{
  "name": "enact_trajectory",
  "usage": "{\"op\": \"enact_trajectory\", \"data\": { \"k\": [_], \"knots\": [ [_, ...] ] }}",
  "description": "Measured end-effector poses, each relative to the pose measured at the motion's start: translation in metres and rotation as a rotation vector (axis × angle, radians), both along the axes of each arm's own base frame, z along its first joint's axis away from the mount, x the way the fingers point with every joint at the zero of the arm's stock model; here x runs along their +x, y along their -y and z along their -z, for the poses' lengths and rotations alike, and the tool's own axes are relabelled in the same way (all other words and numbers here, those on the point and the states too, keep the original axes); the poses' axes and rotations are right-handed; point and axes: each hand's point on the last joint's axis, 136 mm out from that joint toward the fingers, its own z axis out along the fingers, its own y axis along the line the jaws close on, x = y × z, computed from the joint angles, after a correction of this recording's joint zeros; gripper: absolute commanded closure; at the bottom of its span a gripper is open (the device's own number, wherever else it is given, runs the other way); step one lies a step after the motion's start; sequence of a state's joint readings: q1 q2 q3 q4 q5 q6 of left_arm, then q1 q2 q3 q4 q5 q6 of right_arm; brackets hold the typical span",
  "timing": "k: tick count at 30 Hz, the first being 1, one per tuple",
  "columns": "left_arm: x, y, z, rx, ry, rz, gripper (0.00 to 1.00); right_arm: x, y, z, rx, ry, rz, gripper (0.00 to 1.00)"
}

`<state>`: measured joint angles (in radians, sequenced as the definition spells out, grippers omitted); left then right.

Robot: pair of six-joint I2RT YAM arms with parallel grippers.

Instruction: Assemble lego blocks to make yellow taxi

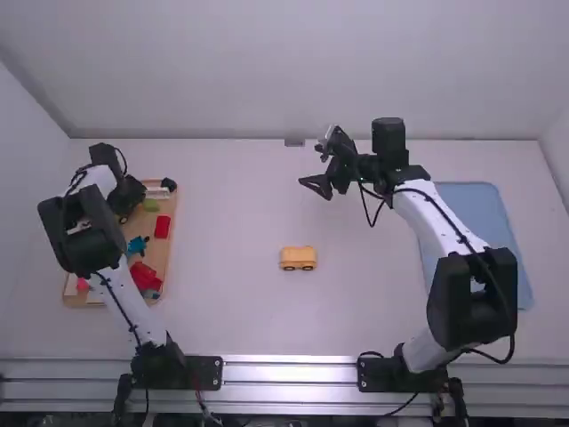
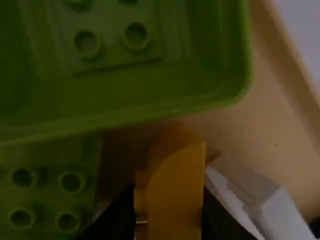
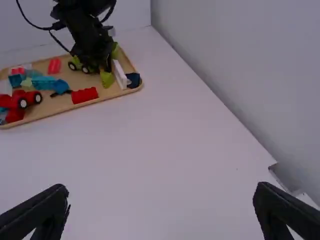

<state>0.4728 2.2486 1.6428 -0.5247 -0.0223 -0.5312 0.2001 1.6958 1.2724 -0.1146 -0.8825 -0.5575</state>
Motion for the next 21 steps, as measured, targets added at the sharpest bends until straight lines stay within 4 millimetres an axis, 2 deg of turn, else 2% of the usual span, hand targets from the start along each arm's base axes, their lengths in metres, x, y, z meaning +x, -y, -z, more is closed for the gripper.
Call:
{"op": "enact_trajectory", "data": {
  "k": [3, 9, 12, 15, 21],
  "knots": [
    [0.0, 0.0, 0.0, 0.002, 0.0, 0.009, 0.76, 0.0, 0.0, 0.0, 0.0, -0.001, 0.0, 0.01],
    [0.001, 0.002, 0.0, 0.0, 0.001, 0.038, 0.98, 0.0, 0.0, -0.001, 0.003, -0.002, 0.002, 0.01],
    [0.0, 0.003, 0.0, 0.002, -0.006, 0.058, 0.95, 0.0, 0.0, -0.001, 0.004, -0.004, 0.002, 0.01],
    [-0.003, 0.005, -0.001, -0.008, -0.022, 0.068, 0.98, 0.001, 0.0, -0.001, 0.006, -0.005, 0.004, 0.01],
    [-0.014, 0.013, -0.008, -0.015, -0.064, 0.123, 0.98, 0.01, 0.0, -0.01, 0.047, -0.024, 0.057, 0.01]
  ]
}}
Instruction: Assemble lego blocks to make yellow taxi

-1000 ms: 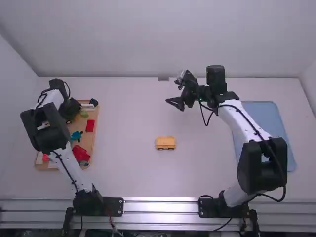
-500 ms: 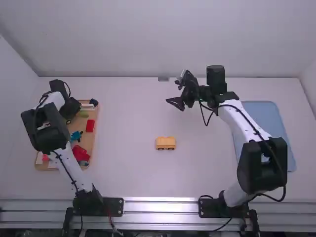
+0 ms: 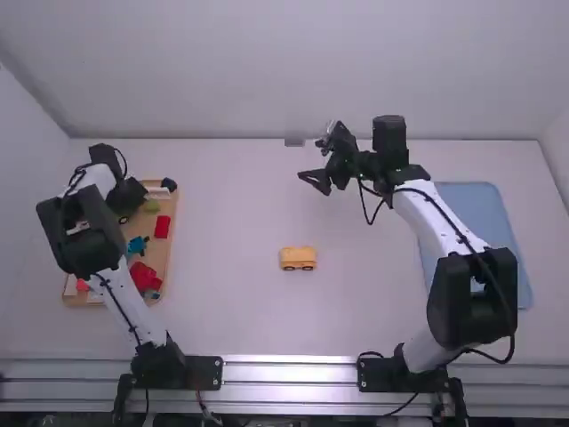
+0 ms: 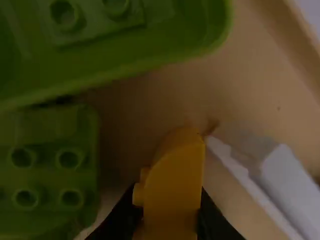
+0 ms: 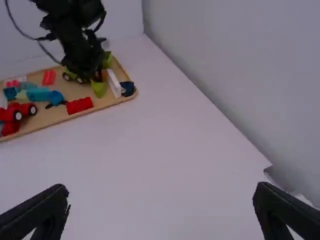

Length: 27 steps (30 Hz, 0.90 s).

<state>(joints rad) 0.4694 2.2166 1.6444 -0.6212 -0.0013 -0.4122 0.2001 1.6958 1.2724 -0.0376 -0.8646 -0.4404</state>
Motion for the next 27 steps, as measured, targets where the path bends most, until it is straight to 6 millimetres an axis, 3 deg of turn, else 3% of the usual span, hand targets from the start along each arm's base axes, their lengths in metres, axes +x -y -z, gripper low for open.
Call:
{"op": "enact_trajectory", "data": {
  "k": [2, 4, 5, 6, 9, 10, 11, 13, 14, 17, 19, 21, 22, 25, 27],
  "knots": [
    [-0.003, 0.003, -0.013, 0.024, 0.003, 0.022, 0.98, 0.003, 0.0, -0.003, 0.016, -0.012, 0.017, 0.01],
    [-0.003, 0.01, -0.039, 0.072, 0.034, 0.055, 0.98, 0.005, 0.0, -0.006, 0.038, -0.032, 0.036, 0.01],
    [0.001, 0.016, -0.063, 0.114, 0.079, 0.087, 0.98, 0.006, -0.001, -0.008, 0.048, -0.04, 0.04, 0.01],
    [0.001, 0.016, -0.063, 0.114, 0.079, 0.087, 0.98, 0.006, -0.001, -0.008, 0.048, -0.04, 0.04, 0.01],
    [0.017, 0.049, -0.141, 0.257, 0.277, 0.219, 0.98, 0.013, -0.01, -0.013, 0.096, -0.046, 0.047, 0.01],
    [0.018, 0.057, -0.152, 0.279, 0.31, 0.247, 0.98, 0.015, -0.012, -0.013, 0.104, -0.051, 0.048, 0.01],
    [0.02, 0.079, -0.174, 0.325, 0.381, 0.318, 0.98, 0.02, -0.016, -0.009, 0.124, -0.076, 0.053, 0.01],
    [0.018, 0.117, -0.198, 0.39, 0.471, 0.449, 0.98, 0.025, -0.024, 0.005, 0.153, -0.149, 0.042, 0.01],
    [0.017, 0.126, -0.202, 0.403, 0.487, 0.481, 0.98, 0.025, -0.025, 0.007, 0.155, -0.156, 0.037, 0.01],
    [0.005, 0.187, -0.211, 0.475, 0.572, 0.71, 0.98, 0.023, -0.033, 0.031, 0.195, -0.279, -0.025, 0.01],
    [-0.001, 0.212, -0.21, 0.497, 0.604, 0.818, 0.98, 0.022, -0.036, 0.038, 0.211, -0.328, -0.045, 0.01],
    [-0.019, 0.259, -0.202, 0.527, 0.658, 1.056, 0.98, 0.021, -0.041, 0.044, 0.239, -0.398, -0.083, 0.01],
    [-0.021, 0.264, -0.201, 0.53, 0.663, 1.083, 0.98, 0.02, -0.042, 0.045, 0.243, -0.405, -0.089, 0.01],
    [-0.042, 0.31, -0.194, 0.565, 0.739, 1.334, 0.98, 0.007, -0.05, 0.042, 0.273, -0.461, -0.165, 0.01],
    [-0.048, 0.326, -0.193, 0.587, 0.778, 1.417, 0.98, 0.0, -0.054, 0.041, 0.284, -0.485, -0.199, 0.02]
  ]
}}
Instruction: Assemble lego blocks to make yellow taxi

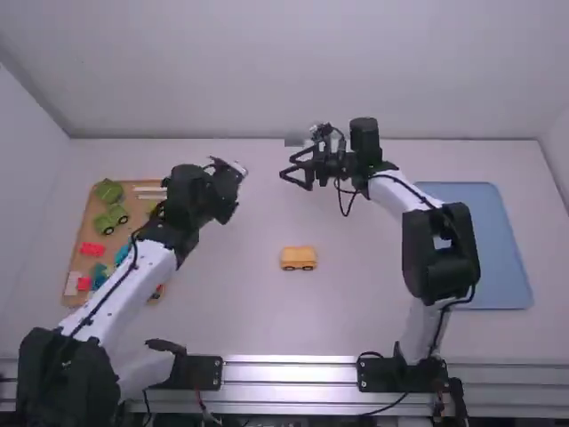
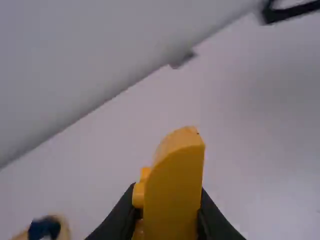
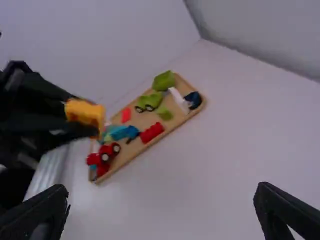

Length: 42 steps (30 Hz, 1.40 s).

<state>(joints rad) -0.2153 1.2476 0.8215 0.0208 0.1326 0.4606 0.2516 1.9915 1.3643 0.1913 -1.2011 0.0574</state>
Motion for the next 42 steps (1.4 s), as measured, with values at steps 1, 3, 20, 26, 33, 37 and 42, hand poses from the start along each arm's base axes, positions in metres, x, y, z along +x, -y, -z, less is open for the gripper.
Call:
{"op": "enact_trajectory", "data": {
  "k": [1, 3, 20, 26, 33, 37, 42],
  "knots": [
    [-0.003, 0.011, 0.001, 0.019, 0.029, 0.051, 0.98, -0.005, -0.004, 0.0, 0.009, -0.025, -0.024, 0.03],
    [-0.004, 0.018, 0.003, 0.029, 0.047, 0.081, 0.98, -0.01, -0.008, 0.001, 0.01, -0.049, -0.043, 0.03],
    [0.003, 0.04, 0.03, 0.02, 0.06, 0.133, 0.98, -0.049, -0.049, 0.015, -0.025, -0.059, -0.165, 0.12],
    [0.006, 0.052, 0.042, 0.022, 0.053, 0.159, 0.98, -0.049, -0.049, 0.022, -0.053, -0.087, -0.144, 0.2],
    [0.007, 0.054, 0.041, 0.017, 0.062, 0.162, 0.98, -0.045, -0.043, 0.03, -0.093, -0.117, -0.108, 0.26],
    [0.008, 0.053, 0.039, -0.033, 0.048, 0.128, 0.98, -0.039, -0.044, 0.028, -0.087, -0.069, -0.1, 0.3],
    [0.01, 0.054, 0.033, -0.095, 0.046, 0.097, 0.98, -0.034, -0.046, 0.022, -0.073, -0.011, -0.096, 0.32]
  ]
}}
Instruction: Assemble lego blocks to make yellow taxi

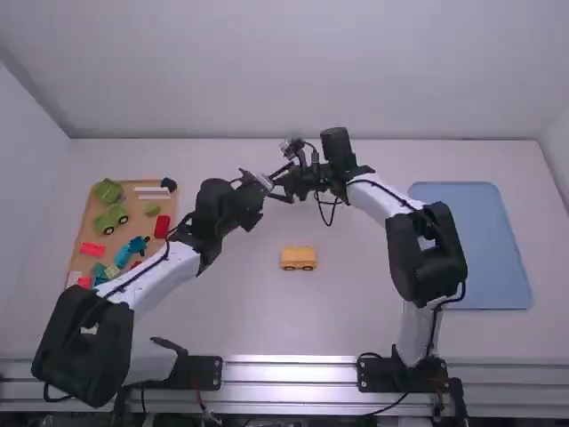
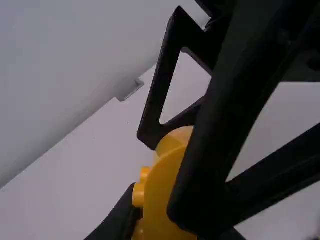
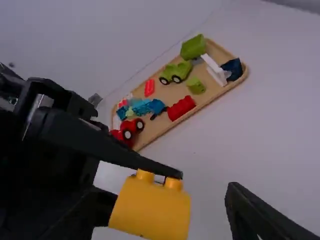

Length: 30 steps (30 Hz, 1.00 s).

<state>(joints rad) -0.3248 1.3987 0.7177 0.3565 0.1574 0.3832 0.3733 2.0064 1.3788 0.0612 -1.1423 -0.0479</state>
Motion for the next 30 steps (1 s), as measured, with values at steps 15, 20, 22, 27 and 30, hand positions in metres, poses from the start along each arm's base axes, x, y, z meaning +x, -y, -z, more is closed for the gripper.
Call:
{"op": "enact_trajectory", "data": {
  "k": [15, 20, 22, 27, 30],
  "knots": [
    [0.007, 0.002, -0.017, -0.189, -0.014, -0.076, 0.98, 0.01, -0.004, -0.016, 0.045, 0.047, 0.014, 0.48],
    [0.008, 0.003, -0.018, -0.208, -0.013, -0.082, 0.98, 0.01, -0.004, -0.018, 0.047, 0.043, 0.016, 0.55],
    [0.009, 0.003, -0.018, -0.211, -0.015, -0.083, 0.98, 0.01, -0.004, -0.018, 0.05, 0.041, 0.012, 0.57],
    [0.01, 0.004, -0.017, -0.219, -0.015, -0.082, 0.94, 0.008, -0.004, -0.019, 0.054, 0.038, 0.005, 0.69],
    [0.01, 0.003, -0.017, -0.217, -0.015, -0.086, 0.8, 0.009, -0.004, -0.019, 0.052, 0.042, 0.01, 0.76]
  ]
}}
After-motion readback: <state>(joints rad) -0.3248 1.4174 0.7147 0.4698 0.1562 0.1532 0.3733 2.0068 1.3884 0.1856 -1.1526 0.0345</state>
